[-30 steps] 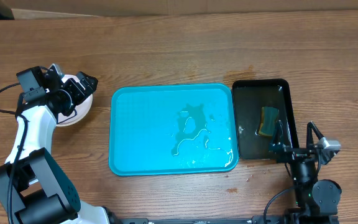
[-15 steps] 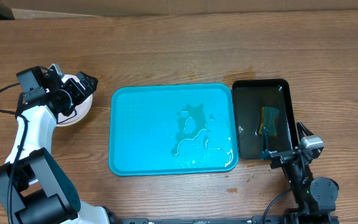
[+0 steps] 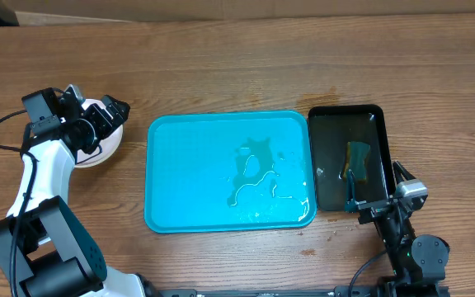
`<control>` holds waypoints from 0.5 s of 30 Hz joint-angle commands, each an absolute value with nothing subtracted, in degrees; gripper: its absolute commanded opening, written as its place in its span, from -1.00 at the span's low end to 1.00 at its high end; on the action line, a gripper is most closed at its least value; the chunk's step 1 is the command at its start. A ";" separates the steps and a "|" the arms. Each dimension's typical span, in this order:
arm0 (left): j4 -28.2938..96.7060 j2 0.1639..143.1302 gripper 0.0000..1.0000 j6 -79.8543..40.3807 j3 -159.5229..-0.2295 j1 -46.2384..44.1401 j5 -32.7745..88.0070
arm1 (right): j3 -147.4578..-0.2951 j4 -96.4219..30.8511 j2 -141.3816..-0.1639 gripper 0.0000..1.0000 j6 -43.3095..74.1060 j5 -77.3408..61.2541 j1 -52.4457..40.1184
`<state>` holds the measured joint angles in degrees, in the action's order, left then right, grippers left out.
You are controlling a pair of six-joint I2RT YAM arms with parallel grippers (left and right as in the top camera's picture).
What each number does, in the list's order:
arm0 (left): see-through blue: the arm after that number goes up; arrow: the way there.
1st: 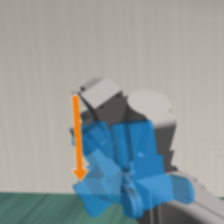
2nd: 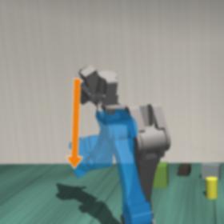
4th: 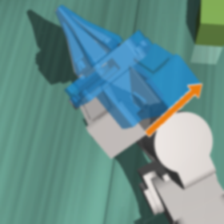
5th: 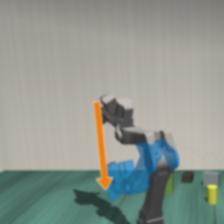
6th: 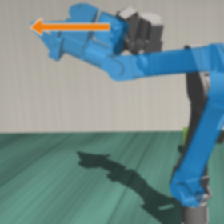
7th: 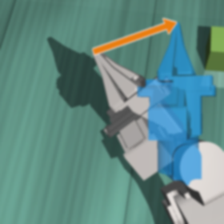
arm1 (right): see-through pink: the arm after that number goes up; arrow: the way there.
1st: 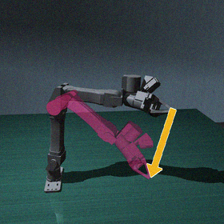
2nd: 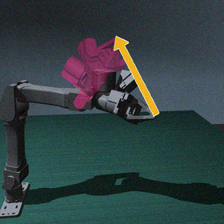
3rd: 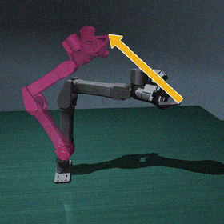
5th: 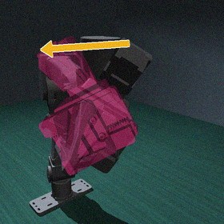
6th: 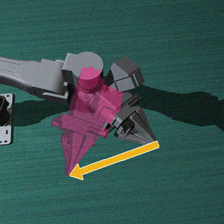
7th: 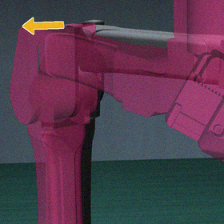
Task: Clean dirty plates on tray and stack at the side
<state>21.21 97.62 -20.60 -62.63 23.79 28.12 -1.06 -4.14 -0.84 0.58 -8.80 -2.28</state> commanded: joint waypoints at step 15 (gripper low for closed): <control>21.65 91.55 1.00 -19.29 -63.81 18.81 18.26 | -0.45 -3.97 -0.23 1.00 0.16 -9.08 -2.17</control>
<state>21.52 96.40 -20.60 -62.63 21.80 24.08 -1.06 -4.14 -0.84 0.38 -8.80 -2.28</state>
